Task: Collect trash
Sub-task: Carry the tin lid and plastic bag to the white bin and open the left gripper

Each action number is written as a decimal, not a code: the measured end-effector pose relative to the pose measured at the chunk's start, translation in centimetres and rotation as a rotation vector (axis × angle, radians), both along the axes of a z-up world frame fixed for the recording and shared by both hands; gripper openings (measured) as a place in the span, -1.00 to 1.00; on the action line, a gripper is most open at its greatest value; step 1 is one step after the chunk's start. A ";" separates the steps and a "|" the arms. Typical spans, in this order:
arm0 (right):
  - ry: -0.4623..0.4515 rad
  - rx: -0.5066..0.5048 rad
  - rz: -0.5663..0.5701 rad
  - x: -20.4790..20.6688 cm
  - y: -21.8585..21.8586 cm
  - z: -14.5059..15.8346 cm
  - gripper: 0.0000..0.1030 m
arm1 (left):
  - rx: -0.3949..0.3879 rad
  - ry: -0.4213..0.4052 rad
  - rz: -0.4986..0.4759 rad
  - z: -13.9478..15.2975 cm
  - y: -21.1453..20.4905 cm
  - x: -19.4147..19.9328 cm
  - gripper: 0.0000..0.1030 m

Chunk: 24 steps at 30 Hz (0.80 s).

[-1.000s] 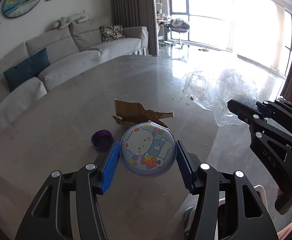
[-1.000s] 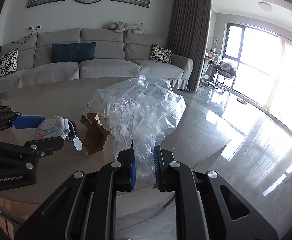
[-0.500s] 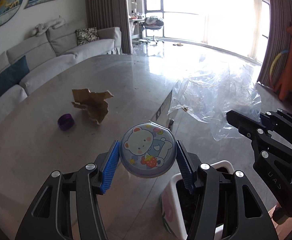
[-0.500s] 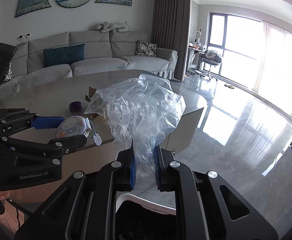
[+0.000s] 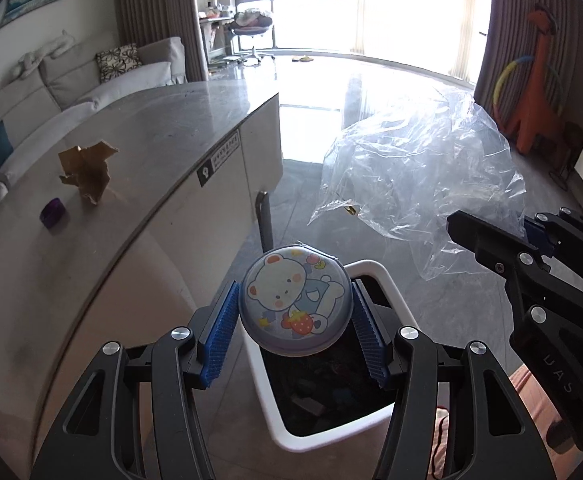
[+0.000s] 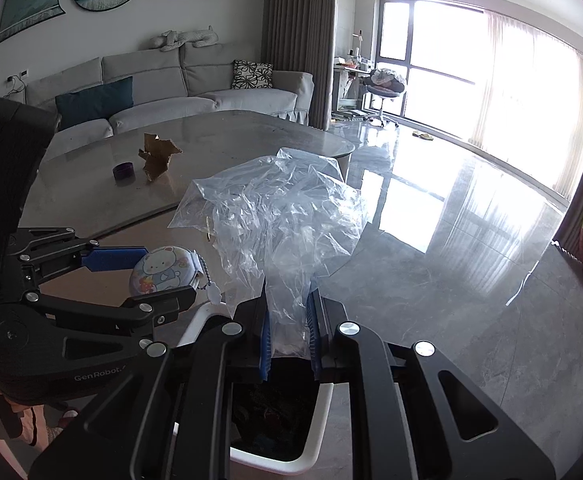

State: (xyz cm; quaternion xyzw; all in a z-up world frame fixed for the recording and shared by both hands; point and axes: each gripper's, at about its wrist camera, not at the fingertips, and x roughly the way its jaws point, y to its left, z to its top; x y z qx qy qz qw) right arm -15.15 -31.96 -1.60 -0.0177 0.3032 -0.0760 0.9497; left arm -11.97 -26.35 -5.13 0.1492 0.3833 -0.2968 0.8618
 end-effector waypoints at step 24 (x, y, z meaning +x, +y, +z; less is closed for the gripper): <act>0.018 0.008 -0.014 -1.4 -1.4 -1.8 -0.69 | 0.097 -0.001 -0.011 -1.2 -0.8 -0.1 0.91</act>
